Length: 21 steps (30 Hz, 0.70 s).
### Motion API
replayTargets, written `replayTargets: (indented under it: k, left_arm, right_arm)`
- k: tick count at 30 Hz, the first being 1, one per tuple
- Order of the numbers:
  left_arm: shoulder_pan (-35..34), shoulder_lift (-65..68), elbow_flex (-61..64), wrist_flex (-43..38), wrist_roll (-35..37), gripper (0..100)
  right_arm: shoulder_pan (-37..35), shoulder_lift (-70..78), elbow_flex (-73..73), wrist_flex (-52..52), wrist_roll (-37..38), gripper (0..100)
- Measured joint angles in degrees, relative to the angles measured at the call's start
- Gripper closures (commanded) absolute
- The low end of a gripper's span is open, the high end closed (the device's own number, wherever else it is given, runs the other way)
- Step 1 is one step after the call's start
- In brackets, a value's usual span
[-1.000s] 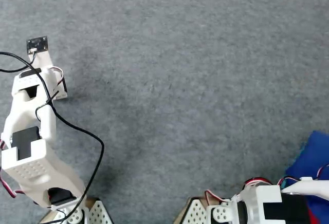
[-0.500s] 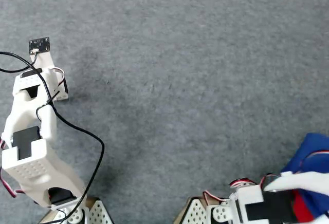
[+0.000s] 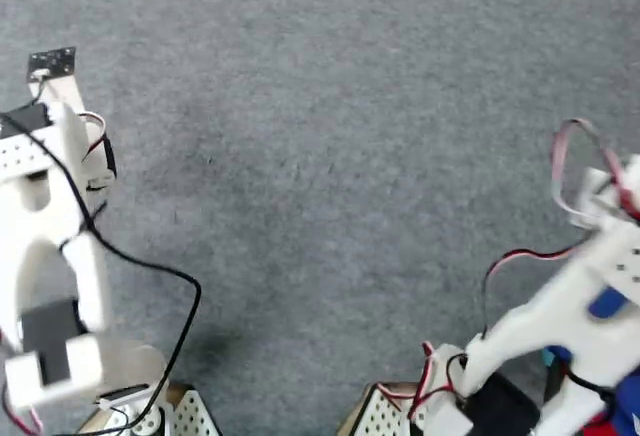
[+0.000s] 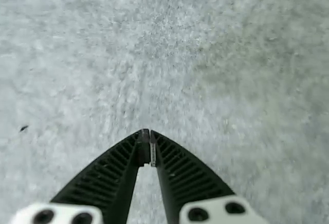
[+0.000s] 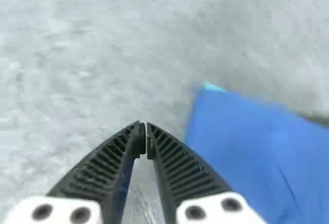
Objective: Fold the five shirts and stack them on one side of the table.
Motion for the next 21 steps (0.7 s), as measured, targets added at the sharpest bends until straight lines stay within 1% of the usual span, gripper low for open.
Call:
replayTargets:
  k: [3, 9, 17, 21]
  left_arm:
    - [0.0, -9.3, 6.8, 0.1, 0.0, 98]
    - [0.0, -27.3, 22.2, -0.7, 0.0, 98]
    - [0.0, -44.9, 44.1, -10.5, 0.0, 98]
    - [0.0, -52.9, 52.2, -13.0, 0.0, 98]
  right_arm:
    - [-5.4, -1.2, 1.7, -0.6, 0.0, 99.4]
    - [-10.2, -5.0, 13.7, -10.9, 0.0, 99.4]
    - [-15.3, -17.1, 40.3, -26.9, -0.1, 99.4]
    - [-17.9, -24.4, 55.6, -35.8, -0.1, 99.3]
